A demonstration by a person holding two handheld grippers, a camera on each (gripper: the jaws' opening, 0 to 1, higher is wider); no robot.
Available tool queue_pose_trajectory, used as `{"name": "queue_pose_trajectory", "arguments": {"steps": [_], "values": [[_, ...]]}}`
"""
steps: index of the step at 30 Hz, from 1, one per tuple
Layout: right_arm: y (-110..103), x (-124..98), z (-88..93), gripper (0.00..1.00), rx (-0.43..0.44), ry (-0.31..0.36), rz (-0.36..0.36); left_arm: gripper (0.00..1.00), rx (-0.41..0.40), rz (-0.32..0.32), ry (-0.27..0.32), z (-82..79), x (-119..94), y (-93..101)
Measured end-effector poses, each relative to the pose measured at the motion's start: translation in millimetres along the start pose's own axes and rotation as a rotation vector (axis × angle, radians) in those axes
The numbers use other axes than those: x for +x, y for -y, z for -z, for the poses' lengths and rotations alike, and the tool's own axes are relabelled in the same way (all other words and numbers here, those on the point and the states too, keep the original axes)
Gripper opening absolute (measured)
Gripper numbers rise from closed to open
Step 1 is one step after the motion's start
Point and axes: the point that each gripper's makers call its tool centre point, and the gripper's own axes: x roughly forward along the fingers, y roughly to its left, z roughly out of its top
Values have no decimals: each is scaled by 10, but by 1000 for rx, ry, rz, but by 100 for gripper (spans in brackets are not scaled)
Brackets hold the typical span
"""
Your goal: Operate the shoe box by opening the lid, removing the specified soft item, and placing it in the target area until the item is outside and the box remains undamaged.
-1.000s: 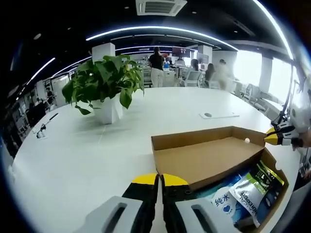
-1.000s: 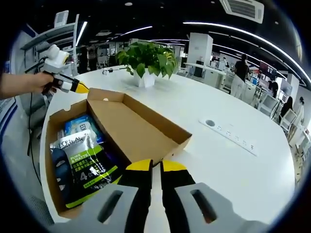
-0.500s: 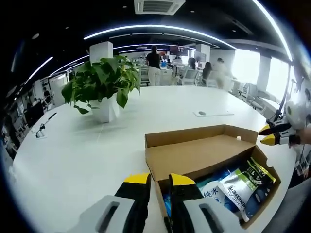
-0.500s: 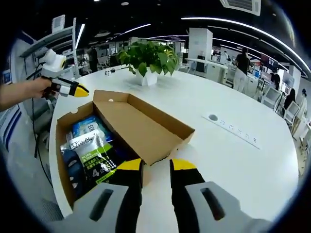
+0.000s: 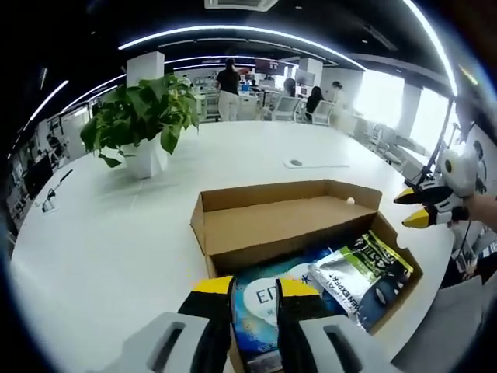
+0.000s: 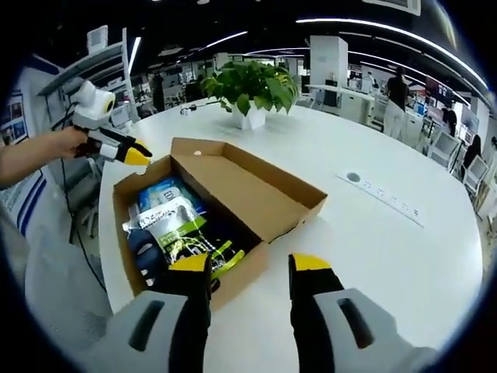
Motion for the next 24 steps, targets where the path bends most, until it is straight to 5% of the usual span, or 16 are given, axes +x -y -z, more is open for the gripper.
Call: {"name": "queue_pose_trajectory", "arguments": {"steps": [24], "values": [[-293,-168,142,49,1,3,-36,23,-41,193,-138,437,107,711]]}}
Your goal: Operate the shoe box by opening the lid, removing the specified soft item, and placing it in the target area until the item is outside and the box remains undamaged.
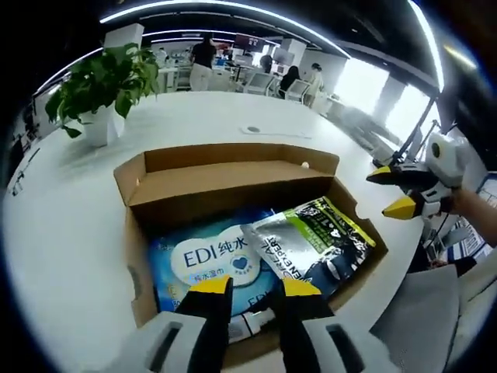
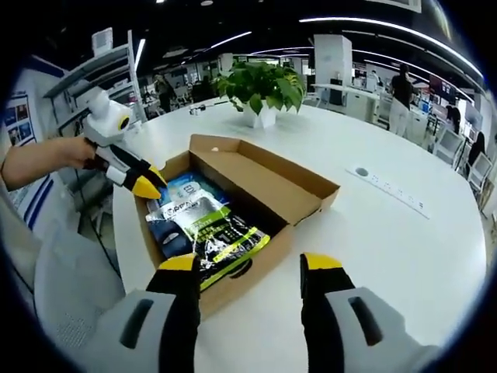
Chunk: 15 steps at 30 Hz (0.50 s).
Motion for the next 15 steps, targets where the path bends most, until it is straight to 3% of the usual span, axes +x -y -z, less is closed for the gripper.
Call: {"name": "queue_pose_trajectory", "arguments": {"steps": [15], "values": [[-86,-11,125,49,12,-11,-9,19,-82,110,-36,95,227,223]]}}
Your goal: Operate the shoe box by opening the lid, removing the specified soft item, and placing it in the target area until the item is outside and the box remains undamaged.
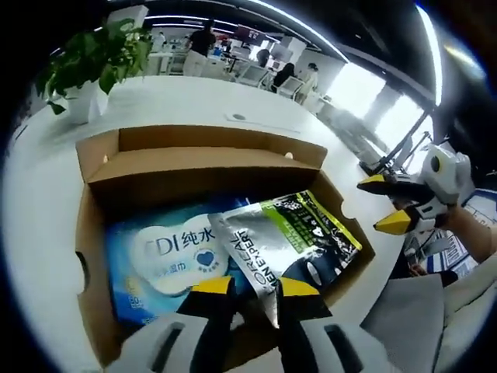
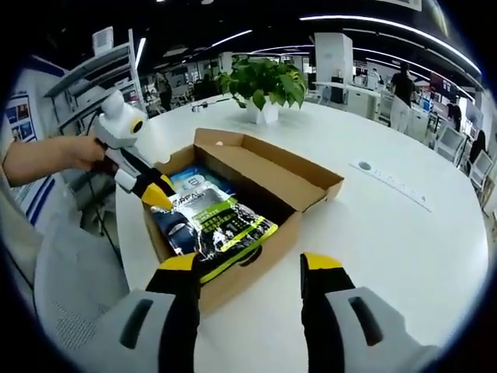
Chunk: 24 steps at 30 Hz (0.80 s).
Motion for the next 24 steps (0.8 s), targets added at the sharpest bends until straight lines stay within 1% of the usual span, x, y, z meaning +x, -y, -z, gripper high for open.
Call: {"name": "queue_pose_trajectory", "arguments": {"steps": [4,6,11,15,19,24], "values": [[-40,8,32,48,1,-5,-5,12,-5,7,0,12,14,15],[-54,14,39,48,3,-6,-8,9,-22,11,23,-12,17,8],[-112,38,30,48,2,-5,-18,5,-58,24,54,-35,11,12],[-163,62,8,48,5,-3,-32,1,-63,22,70,-48,-2,2],[-211,94,-14,47,3,-3,-44,0,-91,2,87,-70,-48,-68],[-276,160,-32,47,3,-10,-63,0,-86,-11,98,-68,-108,-129]]}}
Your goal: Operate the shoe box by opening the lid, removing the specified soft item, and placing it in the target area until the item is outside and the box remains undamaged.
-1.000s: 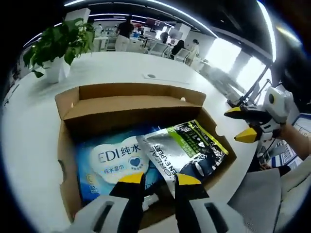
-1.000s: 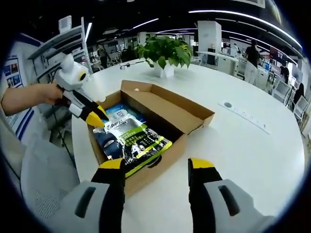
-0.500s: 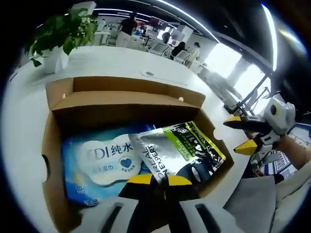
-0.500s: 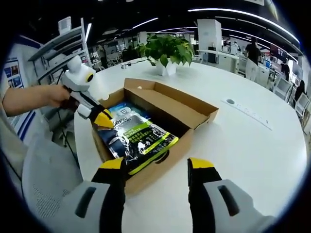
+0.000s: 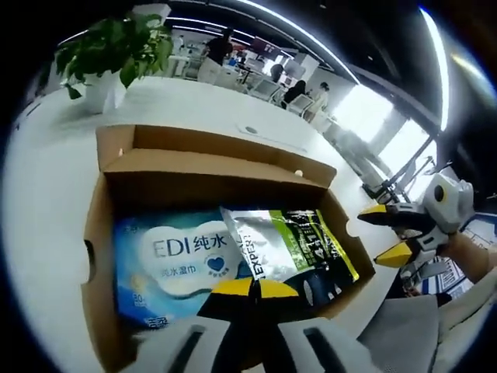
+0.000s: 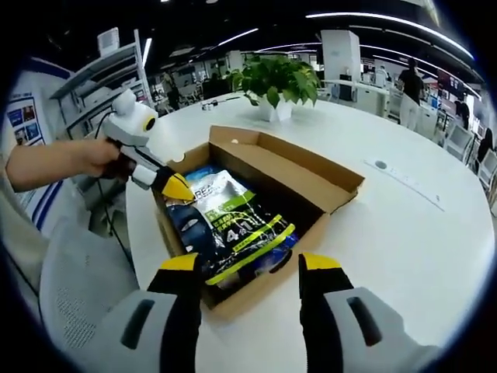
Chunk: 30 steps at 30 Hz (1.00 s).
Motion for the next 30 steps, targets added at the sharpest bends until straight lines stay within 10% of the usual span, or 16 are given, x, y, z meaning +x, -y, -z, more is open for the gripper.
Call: {"name": "queue_pose_trajectory", "arguments": {"steps": [30], "values": [[-364,556,63,31,59,-165,-105,0,45,-37,66,-98,-241,-240]]}}
